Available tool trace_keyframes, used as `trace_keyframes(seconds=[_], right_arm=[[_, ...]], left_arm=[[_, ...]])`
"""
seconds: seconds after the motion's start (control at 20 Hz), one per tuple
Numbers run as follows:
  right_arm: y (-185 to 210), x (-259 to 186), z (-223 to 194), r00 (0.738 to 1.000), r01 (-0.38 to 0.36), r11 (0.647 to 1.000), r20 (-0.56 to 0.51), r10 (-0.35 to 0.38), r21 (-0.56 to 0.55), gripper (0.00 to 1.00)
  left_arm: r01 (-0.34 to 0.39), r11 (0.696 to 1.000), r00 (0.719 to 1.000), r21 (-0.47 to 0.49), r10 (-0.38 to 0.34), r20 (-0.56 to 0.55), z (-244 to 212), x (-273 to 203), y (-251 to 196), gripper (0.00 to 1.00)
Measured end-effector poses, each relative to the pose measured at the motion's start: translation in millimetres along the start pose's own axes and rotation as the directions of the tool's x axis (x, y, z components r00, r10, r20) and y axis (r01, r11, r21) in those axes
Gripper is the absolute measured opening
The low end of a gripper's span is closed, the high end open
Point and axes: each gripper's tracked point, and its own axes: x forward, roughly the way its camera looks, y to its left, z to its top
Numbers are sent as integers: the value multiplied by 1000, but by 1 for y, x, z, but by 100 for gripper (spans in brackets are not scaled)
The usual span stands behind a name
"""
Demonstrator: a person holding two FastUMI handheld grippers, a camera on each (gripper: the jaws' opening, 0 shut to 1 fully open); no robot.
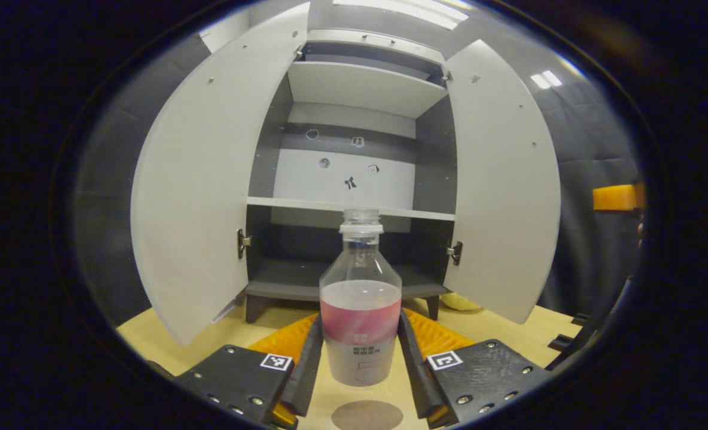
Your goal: Grasp the bottle in the cabinet with the left hand and place it on the coaster, then close the right door with the right hand and the left door with the left hand.
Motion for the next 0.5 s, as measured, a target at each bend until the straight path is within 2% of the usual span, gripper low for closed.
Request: trace_keyframes(seconds=[0.35, 0.5], right_arm=[[18, -4, -3, 999, -41, 998, -24, 40, -45, 100], [24, -5, -8, 998, -51, 997, -52, 48, -64, 100]], left_arm=[[-1, 1000, 994, -30, -2, -105, -68, -24, -5, 67], [-4, 1000, 994, -30, 1, -113, -83, -30, -4, 67]])
